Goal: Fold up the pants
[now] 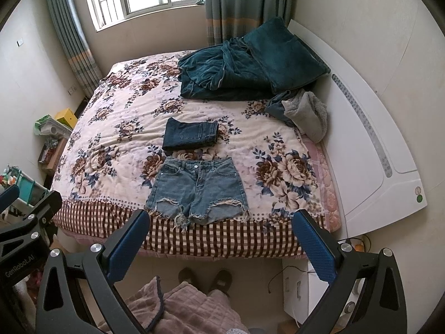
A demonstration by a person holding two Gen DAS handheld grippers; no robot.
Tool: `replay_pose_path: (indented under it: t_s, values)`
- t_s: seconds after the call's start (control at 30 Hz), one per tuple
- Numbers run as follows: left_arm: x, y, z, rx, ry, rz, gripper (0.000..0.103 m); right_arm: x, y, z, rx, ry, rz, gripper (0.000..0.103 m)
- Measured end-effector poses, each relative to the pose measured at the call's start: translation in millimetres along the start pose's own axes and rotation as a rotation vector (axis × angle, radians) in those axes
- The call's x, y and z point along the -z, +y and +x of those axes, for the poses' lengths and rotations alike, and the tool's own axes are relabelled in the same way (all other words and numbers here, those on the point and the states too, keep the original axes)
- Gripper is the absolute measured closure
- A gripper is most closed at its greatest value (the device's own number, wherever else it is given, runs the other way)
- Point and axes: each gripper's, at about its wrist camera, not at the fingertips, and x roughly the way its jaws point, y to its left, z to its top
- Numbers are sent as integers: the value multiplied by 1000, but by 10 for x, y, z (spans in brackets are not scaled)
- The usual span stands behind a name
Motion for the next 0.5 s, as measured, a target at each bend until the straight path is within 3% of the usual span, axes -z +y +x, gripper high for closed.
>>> replay_pose_path:
  t_s: [0.5]
  values:
    - [-149,-93,-9,0,-7,-8,0,-65,15,32,11,-10,7,0]
